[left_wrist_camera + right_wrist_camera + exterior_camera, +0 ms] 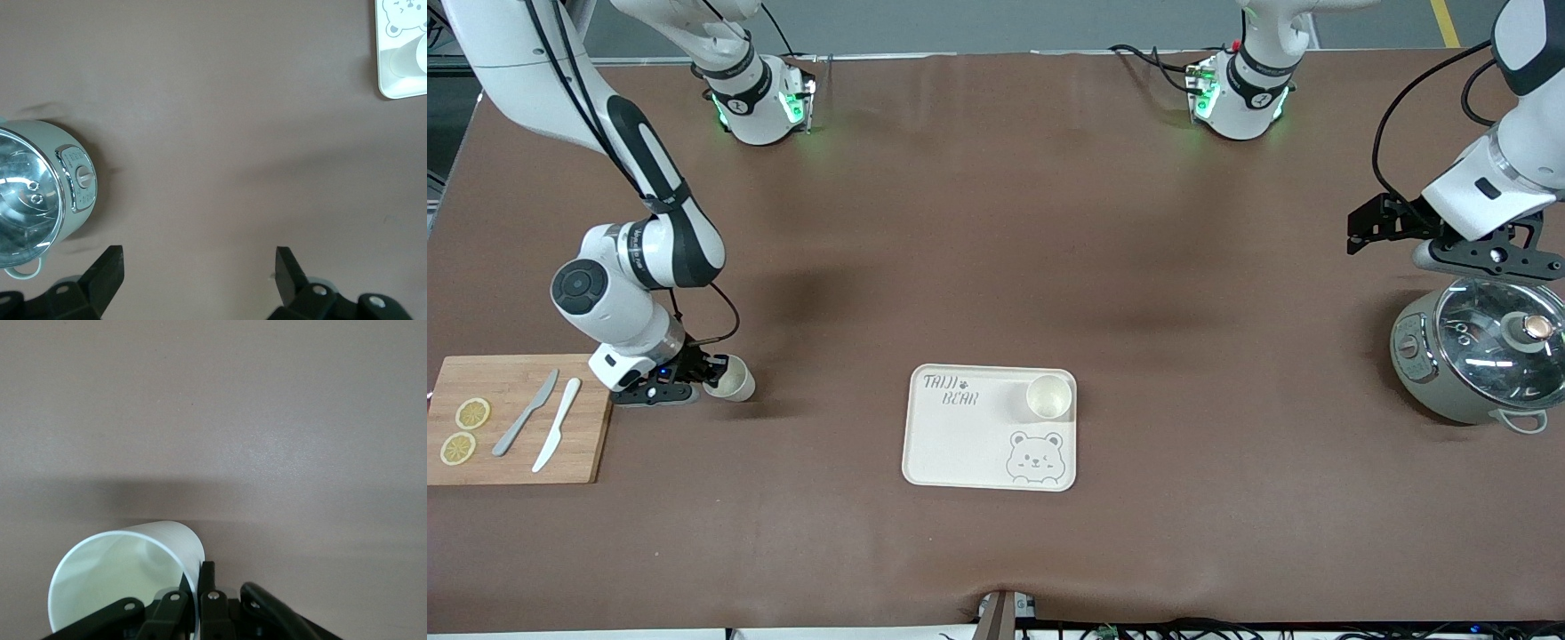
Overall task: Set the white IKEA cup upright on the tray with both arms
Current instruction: 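Close the right gripper on the rim of the second white cup, then carry the held cup with the right gripper onto the bear tray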
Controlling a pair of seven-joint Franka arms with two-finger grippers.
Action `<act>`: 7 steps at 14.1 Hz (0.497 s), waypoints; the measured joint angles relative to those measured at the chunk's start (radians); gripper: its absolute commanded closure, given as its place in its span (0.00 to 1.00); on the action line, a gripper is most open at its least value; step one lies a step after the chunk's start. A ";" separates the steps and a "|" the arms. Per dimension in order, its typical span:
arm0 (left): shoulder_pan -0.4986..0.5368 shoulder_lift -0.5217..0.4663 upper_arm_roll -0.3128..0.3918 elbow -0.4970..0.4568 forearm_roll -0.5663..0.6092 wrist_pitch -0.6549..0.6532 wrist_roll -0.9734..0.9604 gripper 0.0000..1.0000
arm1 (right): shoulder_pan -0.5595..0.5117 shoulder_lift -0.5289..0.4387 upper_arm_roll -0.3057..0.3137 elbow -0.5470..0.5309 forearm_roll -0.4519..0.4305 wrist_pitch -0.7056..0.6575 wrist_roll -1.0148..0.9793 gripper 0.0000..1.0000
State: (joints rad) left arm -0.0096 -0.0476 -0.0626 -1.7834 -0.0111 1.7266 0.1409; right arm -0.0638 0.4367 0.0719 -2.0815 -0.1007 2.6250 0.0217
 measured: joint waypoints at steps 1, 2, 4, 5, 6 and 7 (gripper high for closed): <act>0.000 0.000 0.000 0.000 0.000 0.007 0.000 0.00 | -0.001 0.000 -0.001 0.001 0.000 -0.004 0.000 1.00; 0.000 0.000 0.000 0.000 -0.001 0.016 0.000 0.00 | -0.001 -0.002 -0.002 0.004 0.000 -0.014 0.001 1.00; -0.001 0.000 0.000 0.000 -0.004 0.027 0.000 0.00 | -0.001 -0.019 -0.003 0.018 0.000 -0.072 0.001 1.00; -0.002 0.000 -0.001 0.000 -0.005 0.031 0.000 0.00 | -0.001 -0.038 -0.002 0.036 0.000 -0.130 0.001 1.00; -0.002 0.000 -0.002 0.000 -0.005 0.034 -0.001 0.00 | -0.001 -0.062 -0.001 0.060 0.000 -0.201 0.001 1.00; -0.003 0.000 -0.003 0.000 -0.005 0.036 -0.002 0.00 | -0.001 -0.091 0.001 0.087 0.001 -0.279 0.001 1.00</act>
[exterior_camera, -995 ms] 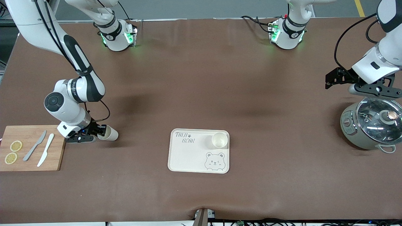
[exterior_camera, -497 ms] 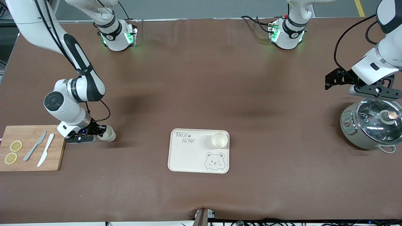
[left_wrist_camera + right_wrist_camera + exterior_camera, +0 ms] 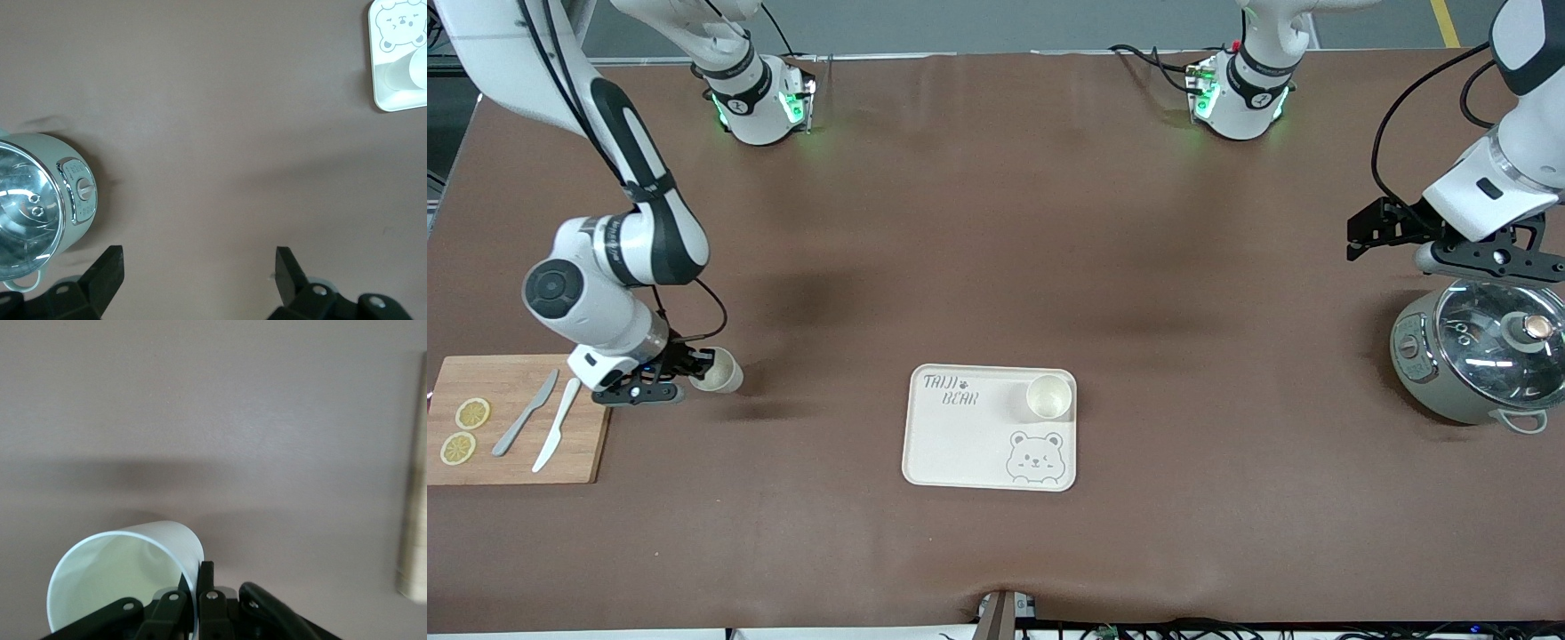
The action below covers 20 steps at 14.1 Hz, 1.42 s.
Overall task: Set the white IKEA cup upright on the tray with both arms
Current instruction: 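Carry the held cup with the right gripper onto the bear tray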
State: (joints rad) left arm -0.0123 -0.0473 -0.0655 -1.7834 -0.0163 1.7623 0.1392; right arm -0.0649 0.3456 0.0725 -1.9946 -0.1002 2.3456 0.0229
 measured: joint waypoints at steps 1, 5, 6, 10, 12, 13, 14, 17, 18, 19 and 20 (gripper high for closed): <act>0.000 0.000 0.000 0.000 0.000 0.004 0.000 0.00 | 0.001 -0.030 0.003 0.026 0.010 -0.075 0.004 1.00; 0.000 0.007 -0.001 -0.001 0.000 0.034 0.000 0.00 | 0.032 -0.116 0.013 0.121 0.151 -0.281 0.050 1.00; 0.000 0.011 -0.001 -0.001 0.000 0.041 0.000 0.00 | 0.056 -0.122 0.015 0.143 0.160 -0.306 0.103 1.00; 0.000 0.018 -0.001 -0.001 0.000 0.046 0.000 0.00 | 0.192 -0.121 0.022 0.211 0.162 -0.318 0.390 1.00; 0.000 0.019 -0.001 -0.001 0.000 0.046 0.000 0.00 | 0.264 -0.114 0.023 0.256 0.162 -0.317 0.537 1.00; 0.000 0.020 -0.001 -0.001 0.000 0.046 0.000 0.00 | 0.297 -0.105 0.024 0.281 0.162 -0.317 0.602 1.00; 0.000 0.020 -0.001 -0.001 0.000 0.046 0.000 0.00 | 0.327 -0.090 0.024 0.306 0.162 -0.316 0.660 1.00; 0.000 0.021 -0.001 -0.006 0.000 0.046 0.000 0.00 | 0.396 -0.023 0.023 0.380 0.162 -0.312 0.805 1.00; 0.000 0.021 -0.001 -0.010 0.000 0.046 0.000 0.00 | 0.417 0.004 0.023 0.405 0.162 -0.306 0.854 1.00; 0.000 0.022 -0.001 -0.013 0.000 0.046 0.000 0.00 | 0.437 0.032 0.023 0.431 0.162 -0.293 0.902 1.00; 0.000 0.022 -0.001 -0.014 0.000 0.045 0.000 0.00 | 0.457 0.059 0.023 0.451 0.162 -0.273 0.948 1.00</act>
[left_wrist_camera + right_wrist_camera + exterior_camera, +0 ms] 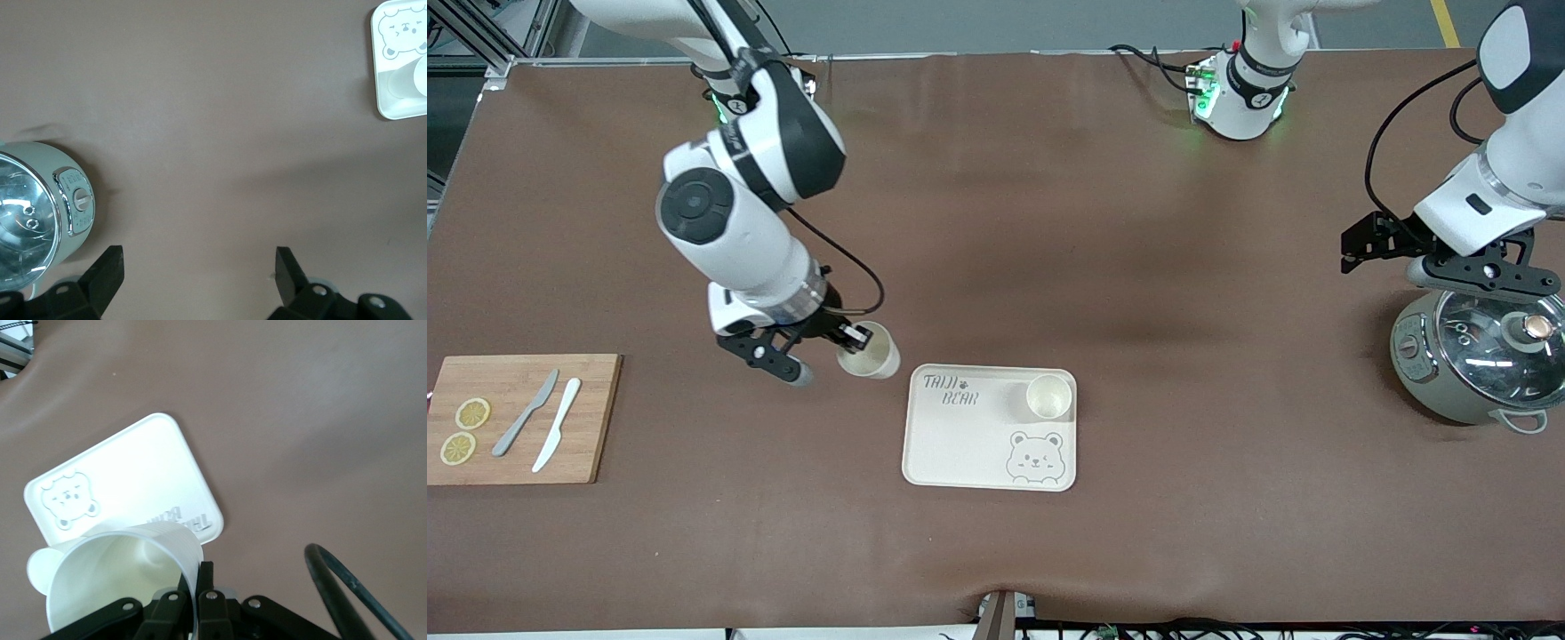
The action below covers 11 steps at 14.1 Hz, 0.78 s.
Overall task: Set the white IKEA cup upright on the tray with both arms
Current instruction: 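Carry the held cup with the right gripper onto the bear tray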
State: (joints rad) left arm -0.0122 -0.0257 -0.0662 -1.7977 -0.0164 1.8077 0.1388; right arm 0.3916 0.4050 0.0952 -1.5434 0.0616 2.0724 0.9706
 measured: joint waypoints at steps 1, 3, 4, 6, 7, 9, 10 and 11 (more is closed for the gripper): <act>0.000 0.000 0.000 -0.001 0.000 0.000 0.000 0.00 | 0.017 0.025 0.000 0.013 -0.001 0.031 0.042 1.00; 0.000 0.000 0.000 -0.001 0.000 -0.002 0.000 0.00 | 0.049 0.075 -0.002 0.022 -0.014 0.097 0.121 1.00; 0.000 0.000 0.000 -0.002 0.000 -0.004 0.000 0.00 | 0.064 0.100 -0.003 0.024 -0.036 0.122 0.163 1.00; 0.000 -0.001 0.000 -0.003 0.000 -0.017 0.000 0.00 | 0.091 0.161 -0.003 0.036 -0.100 0.164 0.251 1.00; 0.000 -0.002 0.000 -0.003 0.000 -0.027 0.000 0.00 | 0.101 0.193 -0.004 0.048 -0.126 0.178 0.282 1.00; 0.000 -0.008 0.000 -0.003 0.000 -0.045 0.000 0.00 | 0.111 0.243 -0.005 0.069 -0.146 0.203 0.307 1.00; 0.000 -0.013 -0.001 -0.003 0.000 -0.050 0.000 0.00 | 0.112 0.258 -0.006 0.074 -0.147 0.221 0.310 1.00; 0.000 -0.017 -0.001 -0.003 0.000 -0.053 0.000 0.00 | 0.114 0.270 -0.008 0.077 -0.148 0.236 0.313 1.00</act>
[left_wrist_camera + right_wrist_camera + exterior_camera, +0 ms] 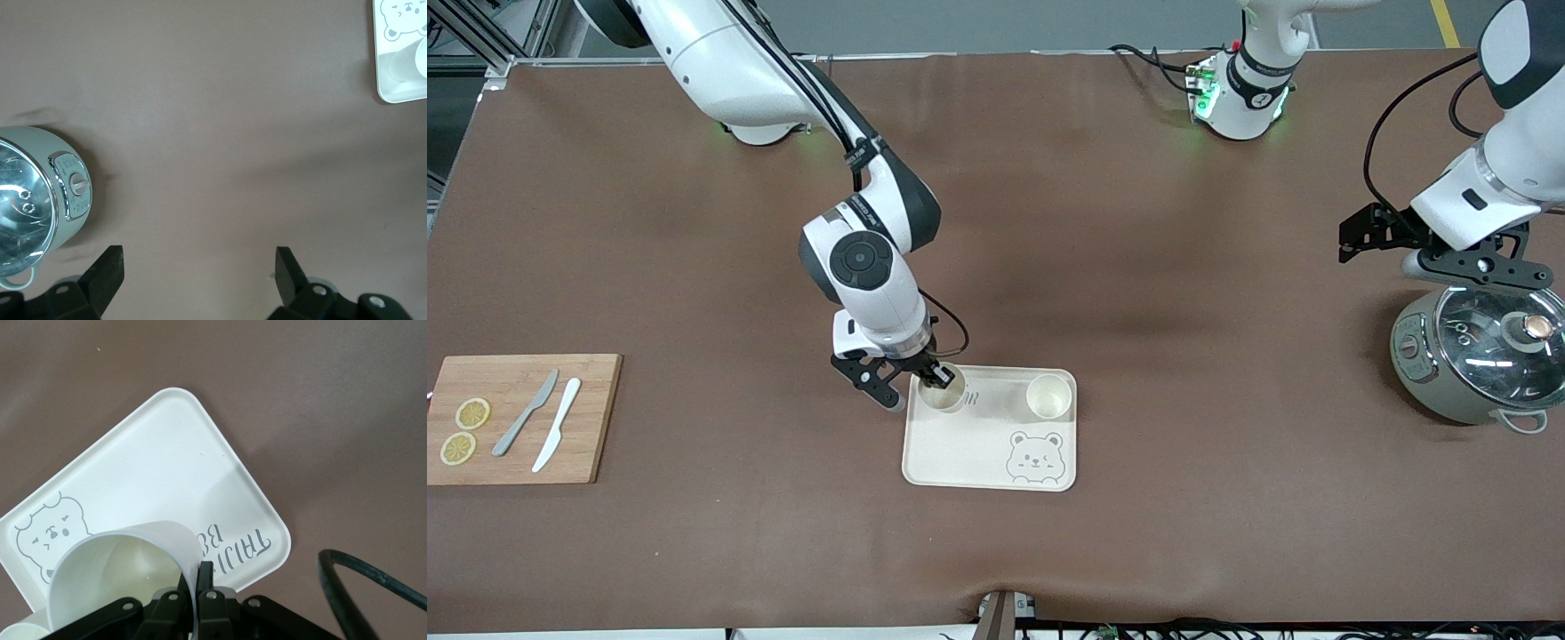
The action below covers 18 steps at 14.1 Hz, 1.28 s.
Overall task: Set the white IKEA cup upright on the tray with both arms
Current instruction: 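Carry the held cup with the right gripper onto the bear tray, then lower the cup upright onto the tray and open the right gripper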
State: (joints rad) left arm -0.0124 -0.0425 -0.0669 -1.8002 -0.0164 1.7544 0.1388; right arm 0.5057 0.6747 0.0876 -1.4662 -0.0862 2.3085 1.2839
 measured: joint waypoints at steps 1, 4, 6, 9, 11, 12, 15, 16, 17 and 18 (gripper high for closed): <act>0.000 -0.003 0.000 0.000 0.000 -0.002 0.000 0.00 | 0.003 0.011 -0.003 0.003 -0.002 0.014 0.005 1.00; 0.000 -0.005 0.000 0.000 0.000 -0.004 0.000 0.00 | 0.011 0.038 -0.011 0.005 -0.028 0.040 0.027 1.00; 0.000 -0.005 0.000 -0.001 0.000 -0.004 0.000 0.00 | 0.012 0.054 -0.016 0.006 -0.051 0.043 0.040 1.00; 0.000 -0.005 0.000 -0.001 0.000 -0.004 0.000 0.00 | 0.012 0.078 -0.022 0.007 -0.057 0.075 0.042 1.00; 0.000 -0.005 0.000 -0.002 0.000 -0.004 0.000 0.00 | 0.012 0.095 -0.023 0.007 -0.071 0.096 0.050 1.00; 0.000 -0.005 0.000 -0.002 0.000 -0.004 0.000 0.00 | 0.012 0.103 -0.023 0.007 -0.078 0.103 0.059 1.00; 0.000 -0.005 0.000 -0.003 0.000 -0.004 0.000 0.00 | 0.012 0.117 -0.023 0.008 -0.091 0.116 0.068 1.00; 0.000 -0.005 0.000 -0.003 0.000 -0.004 0.000 0.00 | 0.012 0.118 -0.023 0.008 -0.092 0.116 0.069 1.00; 0.000 -0.005 0.000 -0.003 0.000 -0.004 0.000 0.00 | 0.012 0.118 -0.023 0.008 -0.092 0.116 0.069 1.00; 0.000 -0.005 0.000 -0.003 0.000 -0.004 0.000 0.00 | 0.012 0.118 -0.023 0.008 -0.092 0.116 0.069 1.00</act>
State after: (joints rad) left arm -0.0125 -0.0473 -0.0671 -1.8028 -0.0164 1.7499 0.1388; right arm 0.5181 0.7927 0.0645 -1.4578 -0.1785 2.4244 1.3530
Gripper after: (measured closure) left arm 0.000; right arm 0.960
